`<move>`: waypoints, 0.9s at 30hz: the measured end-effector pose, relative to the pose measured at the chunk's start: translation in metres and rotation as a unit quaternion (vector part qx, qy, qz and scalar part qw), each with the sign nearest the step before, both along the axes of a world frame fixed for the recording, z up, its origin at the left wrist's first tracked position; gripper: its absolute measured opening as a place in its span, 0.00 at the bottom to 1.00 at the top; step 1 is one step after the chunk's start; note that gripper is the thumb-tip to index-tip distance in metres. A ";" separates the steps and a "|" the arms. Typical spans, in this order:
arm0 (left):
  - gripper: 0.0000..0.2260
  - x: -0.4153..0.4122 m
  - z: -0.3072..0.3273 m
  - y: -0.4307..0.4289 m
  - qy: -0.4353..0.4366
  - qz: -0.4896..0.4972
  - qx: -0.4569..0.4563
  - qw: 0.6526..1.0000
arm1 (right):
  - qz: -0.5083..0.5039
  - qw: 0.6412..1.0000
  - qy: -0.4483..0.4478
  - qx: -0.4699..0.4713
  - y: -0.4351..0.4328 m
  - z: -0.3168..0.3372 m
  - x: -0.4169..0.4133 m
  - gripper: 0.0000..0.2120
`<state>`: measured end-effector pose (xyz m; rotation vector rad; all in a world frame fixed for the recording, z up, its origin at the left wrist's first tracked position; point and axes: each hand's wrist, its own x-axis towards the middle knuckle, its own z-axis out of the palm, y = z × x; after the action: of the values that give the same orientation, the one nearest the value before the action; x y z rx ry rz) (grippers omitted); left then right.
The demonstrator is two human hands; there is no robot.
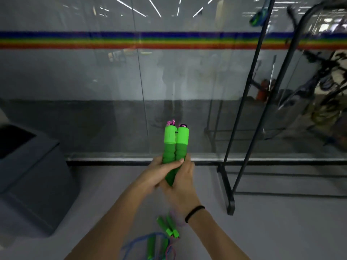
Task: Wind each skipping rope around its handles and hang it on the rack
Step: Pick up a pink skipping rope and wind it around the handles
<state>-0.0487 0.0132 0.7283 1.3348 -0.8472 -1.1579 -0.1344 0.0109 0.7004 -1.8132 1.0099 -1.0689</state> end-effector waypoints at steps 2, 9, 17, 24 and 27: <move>0.09 0.003 0.060 0.002 -0.010 0.001 -0.012 1.000 | 0.009 0.999 0.010 -0.042 0.001 0.062 -0.003 0.41; 0.09 0.016 0.219 0.028 -0.036 -0.040 -0.063 0.997 | 0.046 0.990 0.033 -0.132 -0.006 0.232 -0.038 0.19; 0.06 0.030 0.308 0.074 -0.145 -0.116 -0.040 0.982 | 0.247 0.966 -0.049 -0.055 -0.045 0.325 -0.026 0.34; 0.06 0.029 0.344 0.099 -0.207 -0.100 -0.042 0.972 | 0.304 0.938 -0.145 0.081 -0.036 0.328 -0.005 0.08; 0.06 0.036 0.355 0.102 -0.203 -0.078 -0.057 0.974 | 0.264 0.949 -0.154 0.075 -0.019 0.321 -0.008 0.15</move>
<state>-0.0125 0.1155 1.0834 1.4522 -1.3142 -0.9496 -0.1426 -0.0084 1.0209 -1.5975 0.3704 -0.8736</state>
